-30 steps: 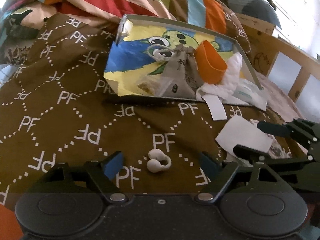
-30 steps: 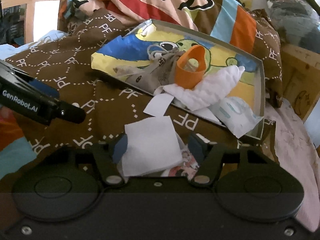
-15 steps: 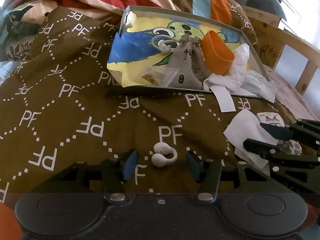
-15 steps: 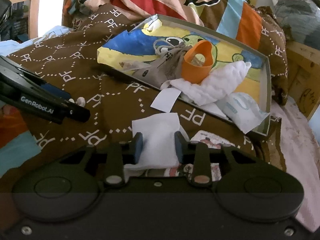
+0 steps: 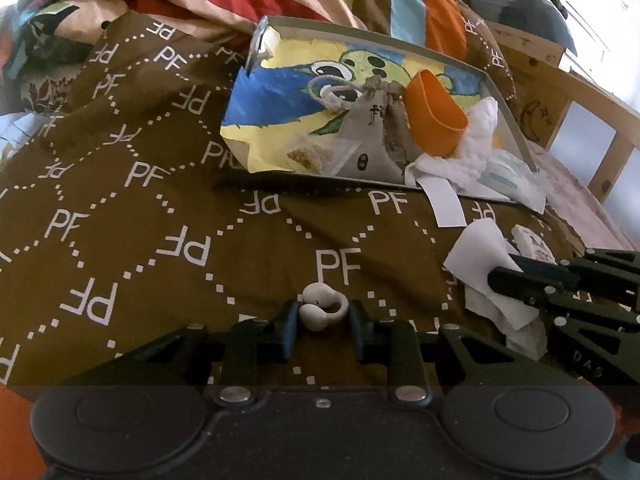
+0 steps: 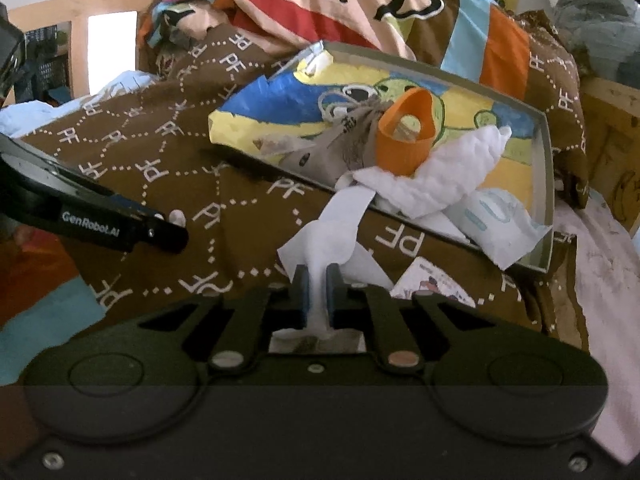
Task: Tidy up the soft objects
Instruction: 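Grasp and lift the white tissue with the right gripper while the left grasps the white clip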
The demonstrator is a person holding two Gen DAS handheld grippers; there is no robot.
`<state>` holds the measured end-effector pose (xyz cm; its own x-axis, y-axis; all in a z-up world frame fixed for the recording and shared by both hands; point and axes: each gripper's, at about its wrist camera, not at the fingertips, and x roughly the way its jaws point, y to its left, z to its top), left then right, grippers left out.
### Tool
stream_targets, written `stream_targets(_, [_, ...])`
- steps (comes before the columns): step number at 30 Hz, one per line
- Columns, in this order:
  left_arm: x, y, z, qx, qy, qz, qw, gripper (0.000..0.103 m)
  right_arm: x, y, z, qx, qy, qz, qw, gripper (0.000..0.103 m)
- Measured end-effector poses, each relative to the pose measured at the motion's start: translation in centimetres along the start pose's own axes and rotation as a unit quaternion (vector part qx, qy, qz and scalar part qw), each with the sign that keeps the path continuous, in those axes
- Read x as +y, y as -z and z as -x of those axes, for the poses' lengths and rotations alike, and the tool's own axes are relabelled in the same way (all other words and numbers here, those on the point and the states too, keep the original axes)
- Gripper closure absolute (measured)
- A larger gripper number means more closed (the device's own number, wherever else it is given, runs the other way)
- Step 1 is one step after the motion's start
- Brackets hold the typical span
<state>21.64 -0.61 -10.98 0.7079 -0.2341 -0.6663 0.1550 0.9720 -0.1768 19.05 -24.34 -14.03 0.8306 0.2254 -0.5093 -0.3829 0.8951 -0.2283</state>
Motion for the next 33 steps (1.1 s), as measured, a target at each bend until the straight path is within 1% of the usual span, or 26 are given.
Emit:
stream_targets(6, [0.0, 0.1, 1.3, -0.015, -0.015, 0.012, 0.9997, 0.075, 0.3, -0.5, 1.2, -0.025, -0.01, 0.004, 1.0, 0.099])
stream_targets(13, [0.0, 0.4, 2.4, -0.018, -0.028, 0.018, 0.9993, 0.075, 0.1, -0.8, 2.0, -0.023, -0.011, 0.004, 1.0, 0.099])
stream_targets(18, [-0.2, 0.5, 2.6, -0.022, -0.026, 0.011, 0.9993, 0.075, -0.1, -1.1, 2.9, -0.036, -0.007, 0.003, 0.999, 0.099])
stream_targets(19, [-0.2, 0.5, 2.5, -0.021, -0.026, 0.01, 0.9994, 0.075, -0.3, -1.0, 2.8, -0.031, -0.009, -0.001, 0.999, 0.099])
stream_targets(21, [-0.3, 0.5, 2.4, -0.02, -0.025, 0.008, 0.9995, 0.075, -0.4, -0.8, 2.1, -0.004, -0.017, -0.008, 1.0, 0.099])
stream_targets(23, [-0.3, 0.5, 2.4, -0.021, -0.024, 0.005, 0.9995, 0.075, -0.4, -0.7, 2.1, -0.004, -0.018, -0.007, 1.0, 0.099])
stream_targets(28, [-0.5, 0.5, 2.5, -0.027, -0.017, 0.002, 0.9995, 0.075, -0.3, -0.9, 2.9, -0.029, -0.013, 0.0, 0.999, 0.098])
stream_targets(33, [-0.7, 0.5, 2.4, -0.028, -0.014, -0.005, 0.9995, 0.075, -0.5, -1.3, 4.3, -0.076, -0.005, -0.005, 0.997, 0.098])
